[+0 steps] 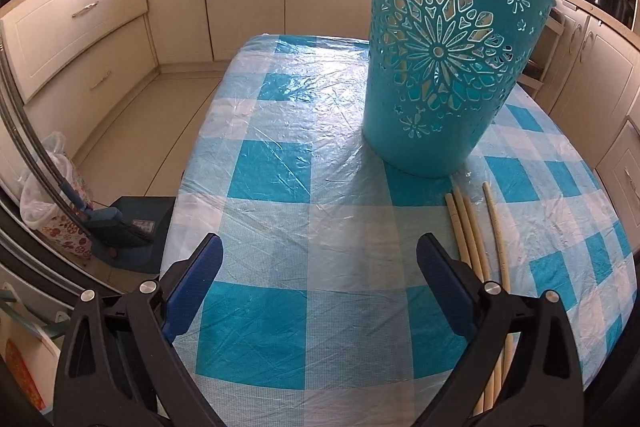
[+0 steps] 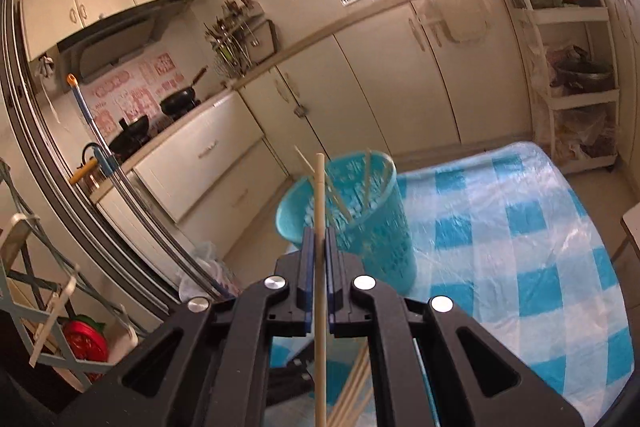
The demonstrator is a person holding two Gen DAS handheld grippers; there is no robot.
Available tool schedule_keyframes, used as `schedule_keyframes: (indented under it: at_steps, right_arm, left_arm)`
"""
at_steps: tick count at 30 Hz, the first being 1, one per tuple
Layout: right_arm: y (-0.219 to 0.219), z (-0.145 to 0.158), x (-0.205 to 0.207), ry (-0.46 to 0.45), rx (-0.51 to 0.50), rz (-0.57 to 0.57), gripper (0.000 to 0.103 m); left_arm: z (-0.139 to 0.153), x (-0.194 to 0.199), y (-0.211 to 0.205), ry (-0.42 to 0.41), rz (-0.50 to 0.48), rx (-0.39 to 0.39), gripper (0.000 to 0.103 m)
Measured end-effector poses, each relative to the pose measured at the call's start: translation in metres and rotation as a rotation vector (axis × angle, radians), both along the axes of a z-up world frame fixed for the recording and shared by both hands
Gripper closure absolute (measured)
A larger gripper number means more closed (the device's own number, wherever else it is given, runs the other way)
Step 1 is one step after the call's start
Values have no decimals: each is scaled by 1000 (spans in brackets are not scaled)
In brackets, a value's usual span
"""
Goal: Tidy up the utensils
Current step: 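Raise the chopstick with the right gripper into the basket and open, then move the open right gripper back down to the remaining chopsticks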
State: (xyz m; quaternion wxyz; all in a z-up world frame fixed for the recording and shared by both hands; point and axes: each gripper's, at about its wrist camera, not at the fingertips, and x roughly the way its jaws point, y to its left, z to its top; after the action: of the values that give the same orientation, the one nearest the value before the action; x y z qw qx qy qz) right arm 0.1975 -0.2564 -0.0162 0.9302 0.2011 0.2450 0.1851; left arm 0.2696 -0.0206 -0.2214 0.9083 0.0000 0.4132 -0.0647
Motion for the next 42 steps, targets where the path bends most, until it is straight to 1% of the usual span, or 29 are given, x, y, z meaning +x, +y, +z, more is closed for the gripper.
schedule_keyframes:
  at_steps: [3, 5, 8, 11, 13, 16, 20, 24, 27, 28, 29, 31, 32, 33, 35, 38, 39, 42]
  right_arm:
    - [9, 27, 25, -91, 3, -53, 97]
    - [14, 35, 42, -129, -8, -105, 97]
    - [19, 36, 71, -149, -24, -197, 97]
    - [27, 31, 91, -179, -84, -292, 97]
    - [32, 23, 101, -176, -115, -320, 97]
    - [38, 6, 108, -136, -157, -312, 97]
    - [40, -9, 100, -106, -187, -288, 97]
    - [41, -13, 87, -91, -206, -251, 96]
    - [40, -8, 67, -108, -222, -232, 95]
    - [40, -6, 60, -117, -222, -230, 93]
    - [38, -2, 50, -129, -222, -230, 89]
    - [33, 4, 25, -162, -222, -245, 75]
    - [32, 5, 15, -175, -225, -255, 63]
    - [30, 5, 3, -185, -232, -266, 56]
    - [27, 0, -19, -183, -253, -272, 54]
    - [27, -28, -45, -110, -309, -268, 44]
    - [29, -40, -49, -71, -330, -260, 43]
    - [30, -85, -53, 96, -369, -227, 40]
  left_arm:
    - [0, 0, 0, 1, 0, 1, 9]
    - [0, 1, 0, 2, 1, -2, 9]
    - [0, 2, 2, 5, 2, -13, 9]
    - [-1, 3, 4, 11, 3, -23, 9]
    - [-2, 4, 5, 14, 4, -31, 9]
    - [-2, 4, 7, 16, 7, -45, 9]
    - [-3, 5, 8, 17, 14, -53, 9]
    - [-3, 5, 8, 15, 19, -44, 9]
    - [-3, 4, 7, 11, 22, -33, 9]
    - [-2, 4, 6, 9, 23, -30, 9]
    - [-2, 3, 6, 6, 24, -26, 9]
    - [-2, 3, 5, 4, 25, -21, 9]
    - [-2, 2, 5, 4, 25, -18, 9]
    - [-2, 2, 4, 5, 26, -16, 9]
    - [-2, 3, 5, 6, 29, -16, 9]
    - [-2, 3, 6, 5, 30, -17, 9]
    - [-2, 3, 6, 5, 31, -17, 8]
    - [-2, 2, 6, 5, 30, -15, 8]
